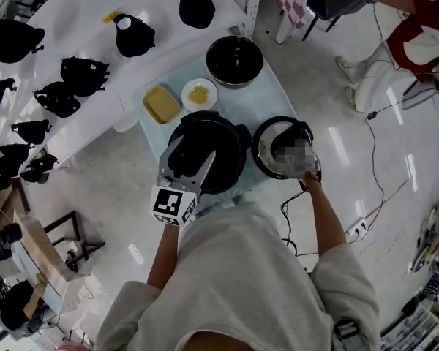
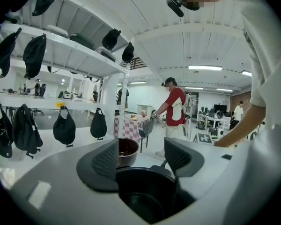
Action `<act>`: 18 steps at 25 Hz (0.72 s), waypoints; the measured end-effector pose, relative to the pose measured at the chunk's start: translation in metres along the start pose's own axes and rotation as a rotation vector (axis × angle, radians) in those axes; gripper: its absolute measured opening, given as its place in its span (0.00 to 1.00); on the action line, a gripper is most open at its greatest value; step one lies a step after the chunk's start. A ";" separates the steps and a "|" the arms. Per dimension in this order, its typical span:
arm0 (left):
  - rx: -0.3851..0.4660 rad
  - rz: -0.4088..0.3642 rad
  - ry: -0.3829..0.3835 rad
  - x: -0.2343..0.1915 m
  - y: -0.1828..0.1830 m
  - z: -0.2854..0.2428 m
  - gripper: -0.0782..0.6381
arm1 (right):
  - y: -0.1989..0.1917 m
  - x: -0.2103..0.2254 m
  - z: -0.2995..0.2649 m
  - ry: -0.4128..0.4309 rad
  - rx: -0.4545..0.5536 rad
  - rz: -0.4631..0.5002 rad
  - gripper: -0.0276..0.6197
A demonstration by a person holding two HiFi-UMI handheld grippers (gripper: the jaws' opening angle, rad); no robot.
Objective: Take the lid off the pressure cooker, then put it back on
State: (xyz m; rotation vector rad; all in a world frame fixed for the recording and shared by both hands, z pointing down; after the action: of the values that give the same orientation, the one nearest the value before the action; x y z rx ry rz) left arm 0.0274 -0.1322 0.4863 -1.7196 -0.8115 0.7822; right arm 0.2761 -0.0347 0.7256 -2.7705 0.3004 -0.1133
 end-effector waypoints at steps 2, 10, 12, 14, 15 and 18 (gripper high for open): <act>0.005 0.001 -0.002 -0.001 0.001 0.000 0.52 | 0.007 -0.003 0.020 -0.012 0.057 0.005 0.46; 0.020 -0.003 -0.010 -0.002 0.006 -0.001 0.52 | 0.036 -0.008 0.108 -0.091 0.298 -0.025 0.46; 0.022 -0.005 -0.013 -0.002 0.007 -0.002 0.52 | 0.040 -0.008 0.131 -0.120 0.347 -0.032 0.46; 0.024 -0.005 -0.017 -0.001 0.007 -0.002 0.52 | 0.042 -0.008 0.150 -0.143 0.384 -0.037 0.46; 0.024 -0.005 -0.019 0.000 0.007 -0.003 0.52 | 0.043 -0.009 0.158 -0.148 0.400 -0.035 0.46; 0.026 -0.006 -0.021 0.000 0.007 -0.004 0.52 | 0.051 -0.016 0.171 -0.145 0.442 -0.022 0.46</act>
State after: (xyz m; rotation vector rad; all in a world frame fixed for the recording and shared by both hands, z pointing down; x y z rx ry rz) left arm 0.0315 -0.1364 0.4809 -1.6878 -0.8167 0.8047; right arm 0.2707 -0.0204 0.5468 -2.3292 0.1802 0.0152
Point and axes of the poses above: the fingertips, and each gripper's own axes: z backward along the fingers, x to its right, y out of its top, the point moved 1 cm from there along z, backward along the fingers, and after that the axes turned 1 degree about z, right-handed, at the moved point
